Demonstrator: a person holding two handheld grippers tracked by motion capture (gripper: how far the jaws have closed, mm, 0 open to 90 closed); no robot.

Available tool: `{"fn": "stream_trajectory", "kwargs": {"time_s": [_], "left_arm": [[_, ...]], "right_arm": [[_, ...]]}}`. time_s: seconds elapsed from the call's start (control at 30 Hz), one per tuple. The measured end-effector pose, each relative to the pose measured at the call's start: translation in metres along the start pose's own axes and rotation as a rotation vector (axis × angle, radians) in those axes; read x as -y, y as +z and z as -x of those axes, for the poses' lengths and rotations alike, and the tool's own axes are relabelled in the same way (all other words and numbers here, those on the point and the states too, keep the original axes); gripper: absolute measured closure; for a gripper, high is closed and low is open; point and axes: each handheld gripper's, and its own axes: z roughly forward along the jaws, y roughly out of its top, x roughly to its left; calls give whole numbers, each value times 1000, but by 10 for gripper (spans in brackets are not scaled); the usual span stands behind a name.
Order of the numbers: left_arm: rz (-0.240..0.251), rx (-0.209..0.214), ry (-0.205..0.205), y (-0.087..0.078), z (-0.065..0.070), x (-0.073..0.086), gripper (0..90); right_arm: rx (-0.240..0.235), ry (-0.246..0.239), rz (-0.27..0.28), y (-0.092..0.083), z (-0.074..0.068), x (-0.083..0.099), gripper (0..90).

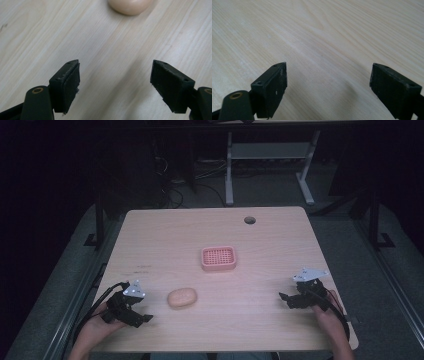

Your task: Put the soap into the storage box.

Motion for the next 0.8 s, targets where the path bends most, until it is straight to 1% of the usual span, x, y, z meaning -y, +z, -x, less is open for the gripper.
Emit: {"fn": "stream_trajectory", "kwargs": {"time_s": [0.1,0.17,0.23,0.37,0.47,0.53,0.77,0.8], "left_arm": [[2,1,2,1,2,-3,236],[-1,3,12,1,1,-4,232],[-8,6,10,3,2,-6,232],[-13,2,30,3,3,-11,230],[-11,9,32,3,3,-14,230],[-20,6,50,3,2,-20,230],[-36,11,68,7,5,-29,227],[-40,9,76,7,5,-30,226]], "right_arm": [[-2,-14,4,1,-1,-1,139],[-5,-8,3,1,-3,-1,139],[-3,-8,-3,0,-3,-2,139],[-2,-6,4,0,-4,-2,139],[0,-4,7,-1,-3,-2,139],[-1,-1,4,0,-4,-2,139],[-4,-5,3,0,-4,-2,139],[-7,-7,1,1,-4,-2,139]]}}
